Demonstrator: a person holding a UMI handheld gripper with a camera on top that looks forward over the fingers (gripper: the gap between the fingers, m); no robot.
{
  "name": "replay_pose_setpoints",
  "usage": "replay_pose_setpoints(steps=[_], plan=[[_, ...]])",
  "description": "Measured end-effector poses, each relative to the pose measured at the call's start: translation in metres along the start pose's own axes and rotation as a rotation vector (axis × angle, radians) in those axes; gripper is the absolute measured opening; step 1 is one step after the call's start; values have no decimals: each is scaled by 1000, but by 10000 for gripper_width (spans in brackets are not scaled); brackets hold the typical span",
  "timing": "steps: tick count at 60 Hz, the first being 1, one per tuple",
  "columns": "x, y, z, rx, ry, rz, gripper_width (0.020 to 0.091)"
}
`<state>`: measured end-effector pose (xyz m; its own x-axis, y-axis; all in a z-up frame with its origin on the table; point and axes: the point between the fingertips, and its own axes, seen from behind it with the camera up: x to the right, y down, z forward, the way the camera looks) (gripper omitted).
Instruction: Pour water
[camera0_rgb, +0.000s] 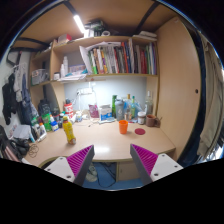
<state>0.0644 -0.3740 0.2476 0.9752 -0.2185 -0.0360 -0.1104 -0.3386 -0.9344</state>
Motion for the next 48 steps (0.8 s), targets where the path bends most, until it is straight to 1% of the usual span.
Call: replay_pose_setpoints(steps=[4, 8, 18, 26, 35, 43, 48], plan=[[-10, 0, -2, 16, 25, -6, 821], [-21, -3, -4, 53, 13, -7, 822], [-45, 12, -2, 48, 0, 39, 826], [-74, 12, 17, 95, -9, 4, 828], [-143, 25, 78, 123, -78, -61, 828], [-216, 40, 158, 111, -166, -64, 825], [-256, 44, 212, 120, -208, -53, 828]])
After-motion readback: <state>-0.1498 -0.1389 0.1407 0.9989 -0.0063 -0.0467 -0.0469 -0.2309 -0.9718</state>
